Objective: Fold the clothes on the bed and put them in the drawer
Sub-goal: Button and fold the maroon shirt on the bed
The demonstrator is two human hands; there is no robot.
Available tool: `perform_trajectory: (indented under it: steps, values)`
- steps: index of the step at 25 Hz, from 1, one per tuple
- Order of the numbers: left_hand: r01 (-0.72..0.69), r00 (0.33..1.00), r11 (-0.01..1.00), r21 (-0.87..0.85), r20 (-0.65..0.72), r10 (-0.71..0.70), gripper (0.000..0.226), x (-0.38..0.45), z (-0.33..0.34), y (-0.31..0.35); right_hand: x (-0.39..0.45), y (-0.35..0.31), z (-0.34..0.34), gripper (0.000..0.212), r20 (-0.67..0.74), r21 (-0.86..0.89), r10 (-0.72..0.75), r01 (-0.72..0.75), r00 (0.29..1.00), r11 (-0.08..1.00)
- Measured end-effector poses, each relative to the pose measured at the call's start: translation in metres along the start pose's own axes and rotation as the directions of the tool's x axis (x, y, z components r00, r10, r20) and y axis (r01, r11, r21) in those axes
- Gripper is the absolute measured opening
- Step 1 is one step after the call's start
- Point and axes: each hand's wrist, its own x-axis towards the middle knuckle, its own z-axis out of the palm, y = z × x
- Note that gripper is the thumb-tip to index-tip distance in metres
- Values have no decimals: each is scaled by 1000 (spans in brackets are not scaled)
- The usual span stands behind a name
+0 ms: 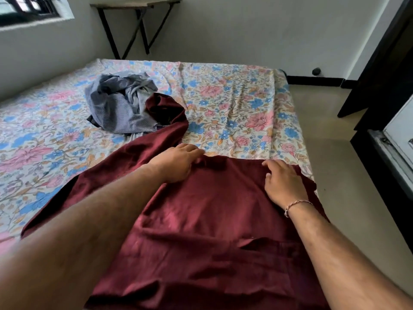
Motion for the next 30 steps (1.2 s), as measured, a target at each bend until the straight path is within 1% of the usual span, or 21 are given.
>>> perform_trajectory:
  steps: [1,3,4,5,7,8,10,12,13,15,17,18,19,20,22,23,25,26,28,29,30]
  values:
    - [7,999,1000,9,48,-8,70,12,2,-4,8,3,4,50,27,-64,-1,3,1000,998]
    - [-4,986,993,117,168,-16,68,32,3,-10,24,9,6,61,100,-126,24,-12,995,992]
    - [-17,979,981,195,204,-23,61,39,0,-14,32,11,4,59,117,-128,39,-24,992,992]
    - [-25,977,963,269,209,-33,50,42,-5,-17,37,13,1,52,112,-134,45,-29,993,991]
    - [-19,980,899,436,188,-70,29,44,-18,-25,42,16,-9,33,46,-152,47,-39,998,988]
    - [-3,979,858,513,179,-103,26,44,-25,-29,43,19,-13,29,12,-129,60,-58,998,990]
    - [42,976,790,612,144,-163,28,36,-40,-35,40,24,-20,31,-24,-33,106,-107,994,994]
    - [91,972,743,663,102,-210,25,18,-56,-38,27,24,-28,34,-84,53,144,-140,986,989]
    - [114,967,731,673,94,-237,22,6,-64,-40,17,21,-31,32,-130,65,149,-141,980,988]
    - [132,961,725,676,93,-262,15,-19,-79,-41,-4,15,-37,28,-227,17,146,-146,963,989]
    - [118,967,711,693,82,-241,15,-52,-91,-38,-24,7,-49,30,-336,-25,118,-134,934,991]
    - [111,972,705,700,72,-223,15,-69,-94,-37,-31,4,-59,32,-378,-33,82,-102,922,994]
    - [103,976,704,703,66,-209,15,-87,-96,-34,-40,2,-70,35,-387,-42,35,-55,921,998]
    - [92,979,706,702,64,-191,16,-106,-95,-30,-49,2,-80,37,-342,-50,-13,-4,940,999]
    - [55,987,706,706,66,-144,20,-142,-89,-19,-71,9,-94,42,-123,-40,-88,83,989,996]
    - [45,988,710,703,71,-134,21,-161,-84,-13,-86,15,-99,46,-10,-46,-124,123,992,991]
    - [56,987,739,671,77,-144,27,-200,-71,-1,-122,28,-103,53,204,-114,-201,227,958,967]
    - [67,984,759,648,83,-158,34,-219,-63,6,-142,33,-103,53,310,-132,-236,287,921,949]
    - [80,978,818,570,114,-175,45,-254,-44,20,-178,39,-102,44,489,-156,-273,391,828,907]
    - [87,976,845,528,124,-178,49,-266,-37,27,-191,40,-104,39,518,-161,-288,423,805,892]
    - [96,980,861,500,102,-168,51,-271,-34,34,-197,40,-107,37,504,-159,-294,422,812,893]
